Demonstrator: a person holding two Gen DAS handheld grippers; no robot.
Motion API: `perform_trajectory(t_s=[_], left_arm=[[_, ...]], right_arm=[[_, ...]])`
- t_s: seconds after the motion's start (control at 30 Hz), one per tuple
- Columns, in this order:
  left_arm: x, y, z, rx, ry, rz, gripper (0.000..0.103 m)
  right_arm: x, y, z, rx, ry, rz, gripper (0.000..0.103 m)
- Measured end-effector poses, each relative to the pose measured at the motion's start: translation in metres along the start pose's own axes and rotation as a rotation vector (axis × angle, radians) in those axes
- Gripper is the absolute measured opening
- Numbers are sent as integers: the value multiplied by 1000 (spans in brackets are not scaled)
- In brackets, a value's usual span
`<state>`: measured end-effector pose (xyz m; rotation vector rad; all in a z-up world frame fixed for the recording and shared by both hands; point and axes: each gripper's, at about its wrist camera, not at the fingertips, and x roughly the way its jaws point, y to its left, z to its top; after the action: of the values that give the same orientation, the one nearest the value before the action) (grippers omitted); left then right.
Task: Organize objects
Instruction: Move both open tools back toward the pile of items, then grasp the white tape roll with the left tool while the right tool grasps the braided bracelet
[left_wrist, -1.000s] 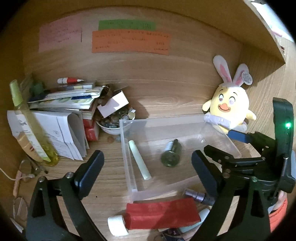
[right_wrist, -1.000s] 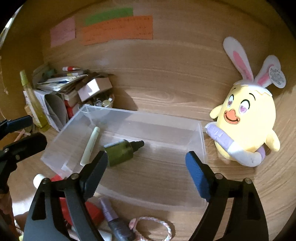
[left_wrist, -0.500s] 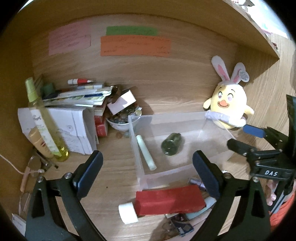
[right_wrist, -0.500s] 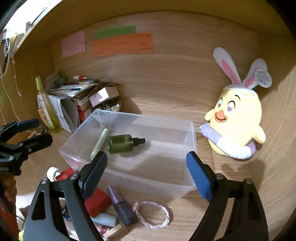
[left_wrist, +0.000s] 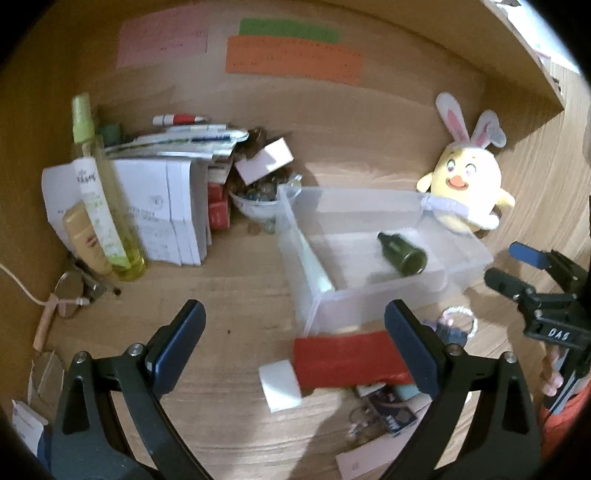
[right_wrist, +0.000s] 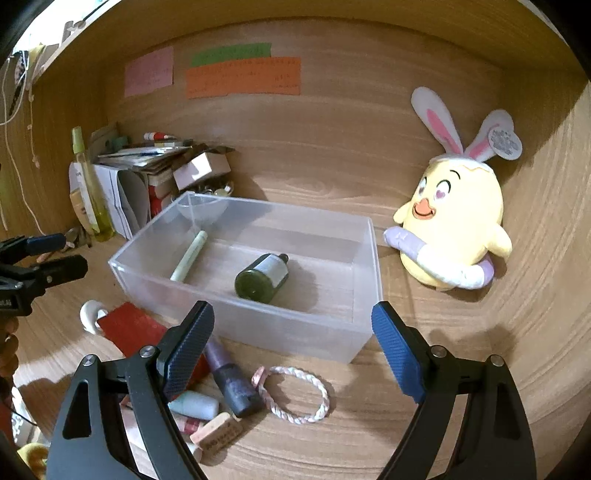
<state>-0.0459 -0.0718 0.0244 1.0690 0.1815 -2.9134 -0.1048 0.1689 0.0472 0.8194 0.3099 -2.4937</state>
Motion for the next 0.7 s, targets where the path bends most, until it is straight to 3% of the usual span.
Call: perform_trajectory(t_s=[0.33,0.53,0.7], left_arm=[[10,10,-30,-4,63,29,99],[14,18,-42,-28,96,39,98],[22,19,-49,-16,141,49,79]], right_arm=[[15,-29,-28,25,121,-62,86],[24,-38,-50,16,211,-31,86],[29,-31,-60,-25,250,-10,86]])
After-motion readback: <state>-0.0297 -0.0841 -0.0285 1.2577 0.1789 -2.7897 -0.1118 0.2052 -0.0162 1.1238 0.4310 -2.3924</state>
